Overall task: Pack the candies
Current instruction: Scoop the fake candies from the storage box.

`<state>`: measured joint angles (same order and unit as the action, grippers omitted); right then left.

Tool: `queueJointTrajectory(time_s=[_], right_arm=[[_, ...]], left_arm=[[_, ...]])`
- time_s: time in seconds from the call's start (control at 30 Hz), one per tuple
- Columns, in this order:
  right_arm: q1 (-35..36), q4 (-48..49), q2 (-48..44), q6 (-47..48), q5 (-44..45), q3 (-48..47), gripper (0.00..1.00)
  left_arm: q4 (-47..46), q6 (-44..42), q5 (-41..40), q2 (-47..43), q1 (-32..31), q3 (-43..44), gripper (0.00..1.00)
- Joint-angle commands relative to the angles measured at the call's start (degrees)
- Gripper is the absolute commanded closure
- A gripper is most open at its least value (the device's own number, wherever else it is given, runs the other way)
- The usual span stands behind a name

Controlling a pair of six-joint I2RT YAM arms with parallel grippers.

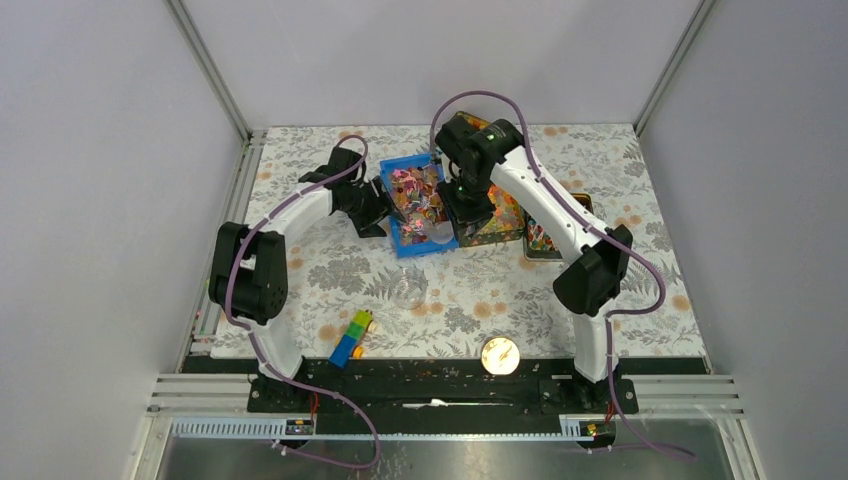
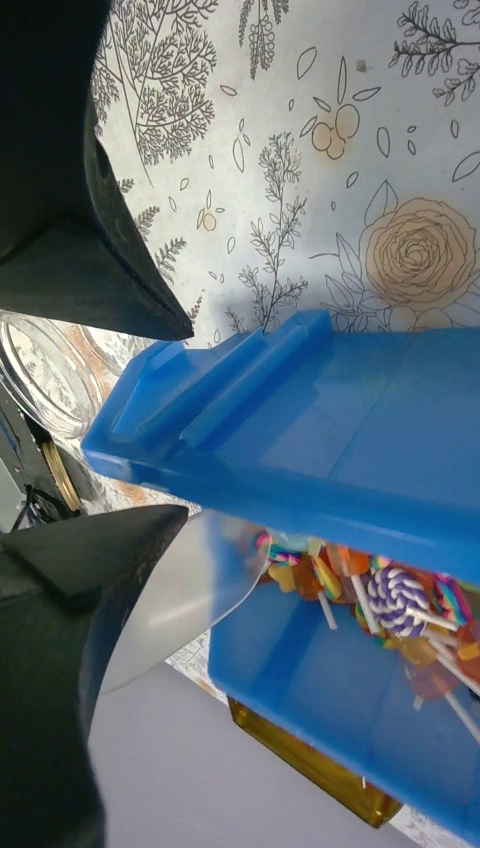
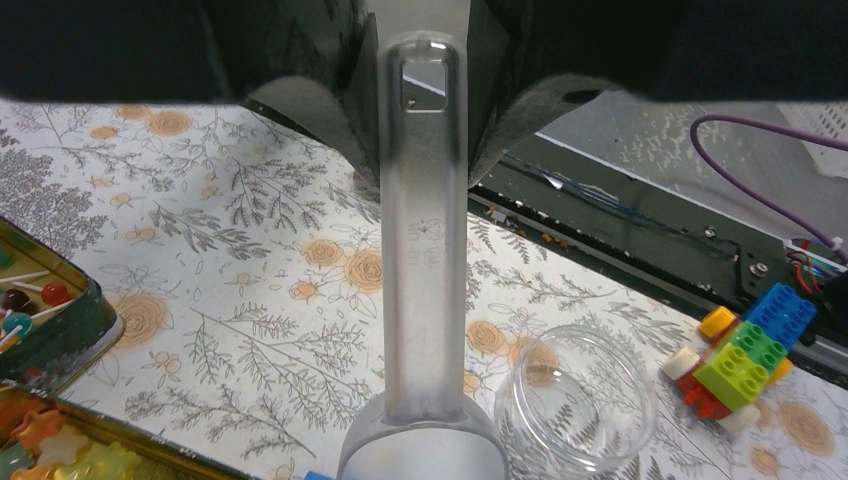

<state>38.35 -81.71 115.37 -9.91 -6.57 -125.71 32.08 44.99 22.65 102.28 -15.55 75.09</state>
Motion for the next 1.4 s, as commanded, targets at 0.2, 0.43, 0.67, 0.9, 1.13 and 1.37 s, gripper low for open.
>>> queueJointTrajectory(time_s=[0.2, 0.43, 0.67, 0.9, 1.13, 1.37], right_arm=[[1.0, 1.0, 0.4, -0.4, 1.6, 4.7, 1.0], [1.0, 0.7, 3.4, -0.4, 2.4, 1.1, 1.0], [1.0, -0.3, 8.2, 0.1, 2.8, -3.9, 1.0], [1.0, 2.9, 10.5, 0.5, 4.6, -3.3, 1.0], [1.1, 8.2, 11.1, -0.2, 5.5, 0.1, 1.0], [1.0, 14.0, 9.9, 0.6, 6.2, 4.1, 1.0]], left_arm=[[2.5, -2.3, -2.3, 2.4, -0.5, 4.1, 0.51], [3.3, -3.3, -2.5, 2.4, -0.7, 4.6, 0.6], [4.0, -4.1, -2.1, 2.9, -0.8, 5.1, 0.81], [5.8, -5.4, -1.8, 3.5, -0.8, 6.0, 0.93], [7.8, -7.1, -0.6, 4.3, -0.8, 7.3, 0.97], [8.4, -7.9, -0.5, 4.2, -0.8, 8.0, 0.98]])
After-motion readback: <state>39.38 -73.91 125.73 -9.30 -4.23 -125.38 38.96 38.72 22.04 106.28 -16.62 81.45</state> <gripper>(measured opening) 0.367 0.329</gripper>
